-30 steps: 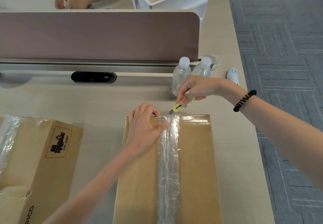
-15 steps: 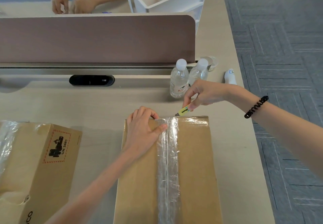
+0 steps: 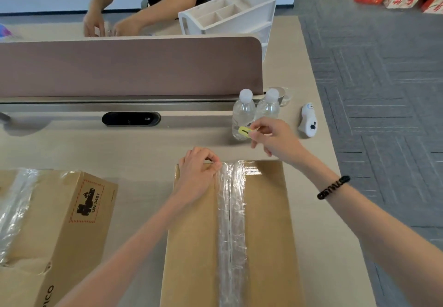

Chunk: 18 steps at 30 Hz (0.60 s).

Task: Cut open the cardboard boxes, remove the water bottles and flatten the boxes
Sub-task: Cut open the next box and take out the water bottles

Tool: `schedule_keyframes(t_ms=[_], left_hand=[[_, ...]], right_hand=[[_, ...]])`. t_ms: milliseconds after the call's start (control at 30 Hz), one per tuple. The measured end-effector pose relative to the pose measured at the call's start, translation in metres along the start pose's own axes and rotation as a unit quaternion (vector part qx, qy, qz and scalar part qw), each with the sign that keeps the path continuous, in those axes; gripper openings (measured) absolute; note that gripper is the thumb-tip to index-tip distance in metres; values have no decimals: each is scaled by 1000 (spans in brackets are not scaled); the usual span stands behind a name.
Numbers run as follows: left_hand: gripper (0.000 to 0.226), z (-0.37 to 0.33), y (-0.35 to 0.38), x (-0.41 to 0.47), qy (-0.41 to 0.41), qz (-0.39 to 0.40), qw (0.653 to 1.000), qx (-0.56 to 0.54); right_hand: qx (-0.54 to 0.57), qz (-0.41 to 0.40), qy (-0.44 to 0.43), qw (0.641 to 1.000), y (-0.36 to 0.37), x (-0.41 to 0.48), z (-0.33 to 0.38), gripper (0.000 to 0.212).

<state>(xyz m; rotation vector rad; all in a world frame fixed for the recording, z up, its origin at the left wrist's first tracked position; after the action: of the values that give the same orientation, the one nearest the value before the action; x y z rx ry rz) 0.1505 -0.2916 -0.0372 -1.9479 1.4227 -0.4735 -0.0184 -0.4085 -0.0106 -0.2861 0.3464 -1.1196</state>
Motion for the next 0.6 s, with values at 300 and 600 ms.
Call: schedule_keyframes(t_ms=[300, 600], left_hand=[[26, -3, -6, 3, -11, 8, 998, -55], [7, -11, -5, 2, 9, 15, 998, -53]], right_hand=[[8, -213, -63, 975, 29, -52, -17, 9], [17, -219, -42, 975, 23, -54, -16, 8]])
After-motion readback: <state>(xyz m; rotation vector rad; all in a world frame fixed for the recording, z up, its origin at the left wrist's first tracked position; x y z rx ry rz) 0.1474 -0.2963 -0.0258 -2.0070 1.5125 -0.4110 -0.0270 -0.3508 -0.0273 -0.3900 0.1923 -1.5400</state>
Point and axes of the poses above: each hand's wrist, its own x-axis towards the middle knuckle, its own y-axis out of the palm, z = x × y, the point moved 8 cm from there along x, towards the middle knuckle, and after that the axes turned 7 degrees about -z, right-handed, at the moved point
